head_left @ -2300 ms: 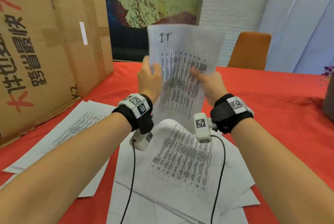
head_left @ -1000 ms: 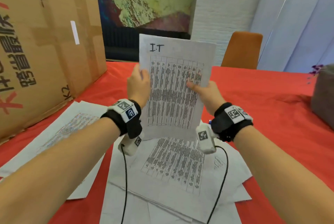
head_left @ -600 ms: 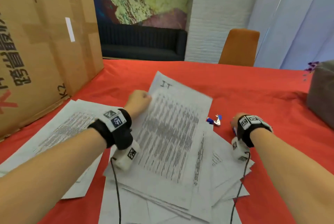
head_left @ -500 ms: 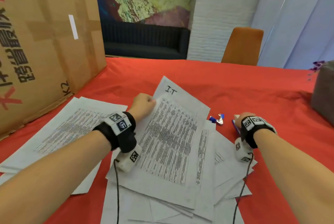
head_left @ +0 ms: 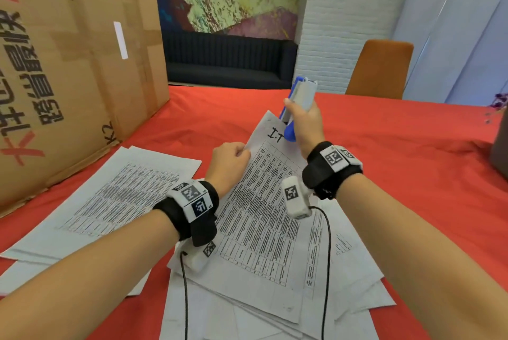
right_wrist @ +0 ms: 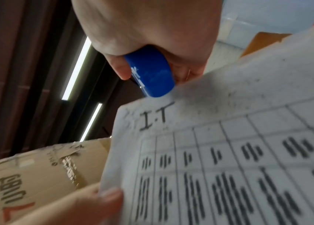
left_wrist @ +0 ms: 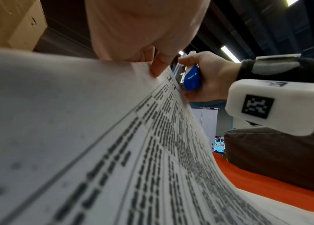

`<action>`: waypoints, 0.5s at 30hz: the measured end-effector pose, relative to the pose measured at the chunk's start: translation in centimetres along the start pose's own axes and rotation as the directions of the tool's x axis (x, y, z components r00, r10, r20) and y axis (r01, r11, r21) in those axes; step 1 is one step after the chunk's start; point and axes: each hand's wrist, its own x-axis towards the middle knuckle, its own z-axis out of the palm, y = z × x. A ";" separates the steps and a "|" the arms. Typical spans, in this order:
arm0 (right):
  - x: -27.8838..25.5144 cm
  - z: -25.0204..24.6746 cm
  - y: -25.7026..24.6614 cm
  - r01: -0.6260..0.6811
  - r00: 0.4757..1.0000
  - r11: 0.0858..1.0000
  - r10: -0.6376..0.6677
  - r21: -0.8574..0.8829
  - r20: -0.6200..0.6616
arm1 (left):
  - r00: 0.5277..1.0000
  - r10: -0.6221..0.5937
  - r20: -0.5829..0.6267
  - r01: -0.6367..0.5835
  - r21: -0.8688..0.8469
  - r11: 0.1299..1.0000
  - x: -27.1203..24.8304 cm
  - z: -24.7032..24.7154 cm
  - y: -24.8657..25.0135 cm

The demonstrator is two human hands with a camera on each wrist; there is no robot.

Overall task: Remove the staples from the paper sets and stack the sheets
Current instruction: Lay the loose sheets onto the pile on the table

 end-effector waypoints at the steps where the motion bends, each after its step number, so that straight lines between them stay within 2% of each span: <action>1: -0.1 0.6 0.0 -0.002 1.000 1.000 0.003 -0.011 0.023 | 1.000 0.003 -0.003 -0.003 0.004 1.000 0.0 -0.1 0.0; 4: -0.2 2.0 -0.5 -0.007 0.999 0.999 0.009 -0.039 0.053 | 1.000 0.025 0.003 -0.025 0.009 1.000 0.0 0.0 0.0; 8: -0.2 2.9 -1.7 0.032 0.999 0.971 -0.029 -0.237 0.016 | 0.997 0.076 -0.012 -0.077 -0.009 0.997 -0.4 0.4 0.7; 11: -0.1 3.2 -1.8 0.027 1.000 0.948 -0.023 -0.316 0.015 | 0.997 0.072 -0.014 -0.072 -0.027 0.997 -0.9 0.6 0.8; 15: 0.4 2.8 -2.1 -0.076 0.993 0.958 0.098 -0.275 0.067 | 0.998 0.065 -0.018 -0.066 -0.019 0.998 -0.7 0.0 0.9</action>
